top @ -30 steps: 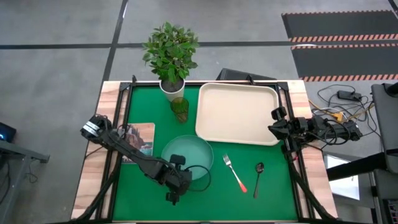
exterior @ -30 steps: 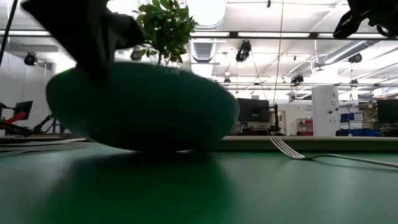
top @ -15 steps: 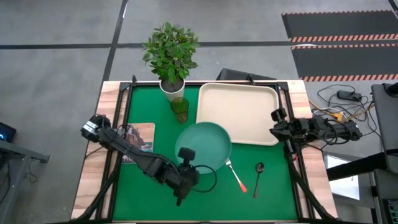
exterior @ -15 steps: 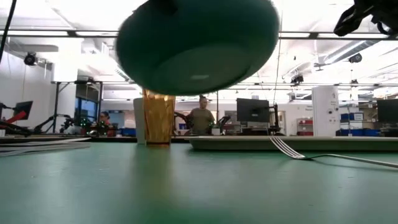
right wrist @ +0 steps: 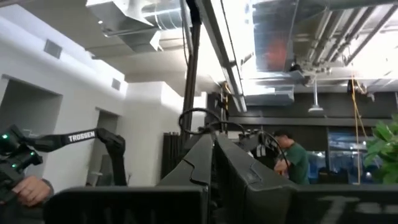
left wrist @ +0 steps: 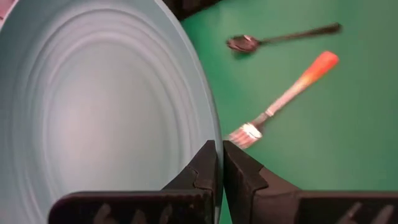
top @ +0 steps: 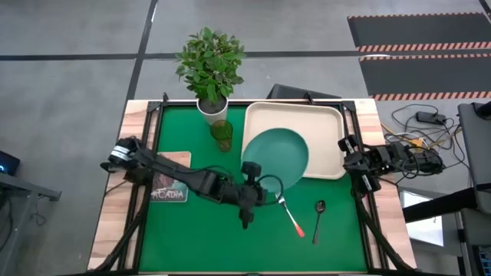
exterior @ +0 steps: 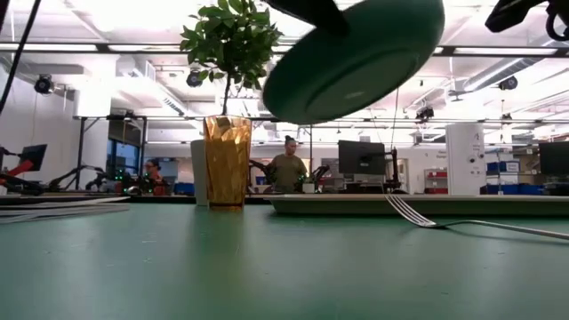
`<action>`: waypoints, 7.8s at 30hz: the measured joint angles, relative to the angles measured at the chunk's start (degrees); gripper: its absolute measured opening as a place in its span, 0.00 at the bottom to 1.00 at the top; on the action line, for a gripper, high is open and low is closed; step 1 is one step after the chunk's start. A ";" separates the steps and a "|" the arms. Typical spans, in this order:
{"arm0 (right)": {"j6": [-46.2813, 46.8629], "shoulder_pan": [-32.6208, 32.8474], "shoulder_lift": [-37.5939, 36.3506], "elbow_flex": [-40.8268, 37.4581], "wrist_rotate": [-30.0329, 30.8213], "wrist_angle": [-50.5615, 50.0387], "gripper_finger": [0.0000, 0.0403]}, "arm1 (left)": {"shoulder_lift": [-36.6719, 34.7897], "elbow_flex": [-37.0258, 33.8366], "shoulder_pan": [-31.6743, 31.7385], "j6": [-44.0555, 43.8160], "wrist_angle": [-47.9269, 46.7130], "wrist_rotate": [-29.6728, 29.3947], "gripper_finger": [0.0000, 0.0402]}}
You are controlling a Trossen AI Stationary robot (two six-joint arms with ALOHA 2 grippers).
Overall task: Pick and place plate/cup/fork/spoon on tray
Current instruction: Put the green plate on the white tray, then put the black spoon to the right of the green plate on the white tray
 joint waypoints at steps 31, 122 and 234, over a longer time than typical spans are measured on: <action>0.01 0.00 -0.94 -0.29 -3.78 1.06 0.02 | 15.60 1.01 15.27 0.93 11.65 3.19 0.00; 28.13 7.20 37.26 11.34 19.03 -1.86 0.02 | -32.23 -35.02 2.10 5.41 31.54 7.50 0.24; 72.39 -9.56 72.20 60.59 12.75 -88.97 0.03 | -61.64 -53.59 1.08 -0.01 27.53 7.80 0.24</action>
